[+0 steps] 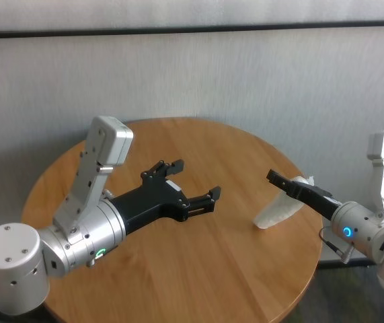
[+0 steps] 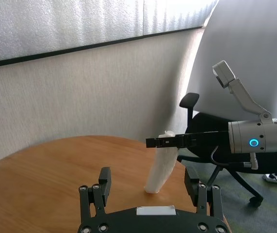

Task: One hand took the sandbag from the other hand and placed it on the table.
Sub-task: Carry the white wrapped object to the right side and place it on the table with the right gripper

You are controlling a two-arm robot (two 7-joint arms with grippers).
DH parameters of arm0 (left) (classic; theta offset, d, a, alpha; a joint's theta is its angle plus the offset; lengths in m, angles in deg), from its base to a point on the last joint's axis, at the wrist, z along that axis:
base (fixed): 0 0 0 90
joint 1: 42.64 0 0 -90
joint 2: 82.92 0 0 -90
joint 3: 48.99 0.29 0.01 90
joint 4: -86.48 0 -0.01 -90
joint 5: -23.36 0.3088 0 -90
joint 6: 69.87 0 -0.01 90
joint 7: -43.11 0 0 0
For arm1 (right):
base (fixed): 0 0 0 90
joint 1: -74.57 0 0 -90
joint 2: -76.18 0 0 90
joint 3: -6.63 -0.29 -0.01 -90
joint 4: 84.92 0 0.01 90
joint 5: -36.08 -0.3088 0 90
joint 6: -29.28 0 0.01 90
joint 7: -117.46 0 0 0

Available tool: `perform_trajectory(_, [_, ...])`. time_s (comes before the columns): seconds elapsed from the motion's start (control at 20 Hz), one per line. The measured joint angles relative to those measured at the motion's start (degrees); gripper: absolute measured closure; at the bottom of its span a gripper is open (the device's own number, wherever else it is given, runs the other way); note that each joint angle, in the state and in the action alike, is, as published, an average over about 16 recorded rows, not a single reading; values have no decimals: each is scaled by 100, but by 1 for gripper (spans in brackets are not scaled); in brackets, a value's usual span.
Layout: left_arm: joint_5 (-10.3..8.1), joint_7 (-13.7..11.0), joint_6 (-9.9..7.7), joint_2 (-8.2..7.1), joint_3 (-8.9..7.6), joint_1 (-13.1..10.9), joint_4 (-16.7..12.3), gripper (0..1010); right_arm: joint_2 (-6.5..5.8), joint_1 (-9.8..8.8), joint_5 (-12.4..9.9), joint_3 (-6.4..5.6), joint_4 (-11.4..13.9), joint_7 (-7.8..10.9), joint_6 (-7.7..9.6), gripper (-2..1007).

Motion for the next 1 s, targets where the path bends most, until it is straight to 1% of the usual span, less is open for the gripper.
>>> perform_trajectory(0.2, [0, 0, 0, 0, 0, 0, 0, 10, 8, 41, 74, 22, -19, 24, -26, 4])
perform_trajectory(0.4, [0, 0, 0, 0, 0, 0, 0, 10, 24, 153, 233, 71, -77, 77, -80, 4])
perform_trajectory(0.6, [0, 0, 0, 0, 0, 0, 0, 10, 58, 345, 453, 137, -187, 166, -155, 4])
perform_trajectory(1.0, [0, 0, 0, 0, 0, 0, 0, 10, 185, 827, 922, 285, -480, 413, -299, 4])
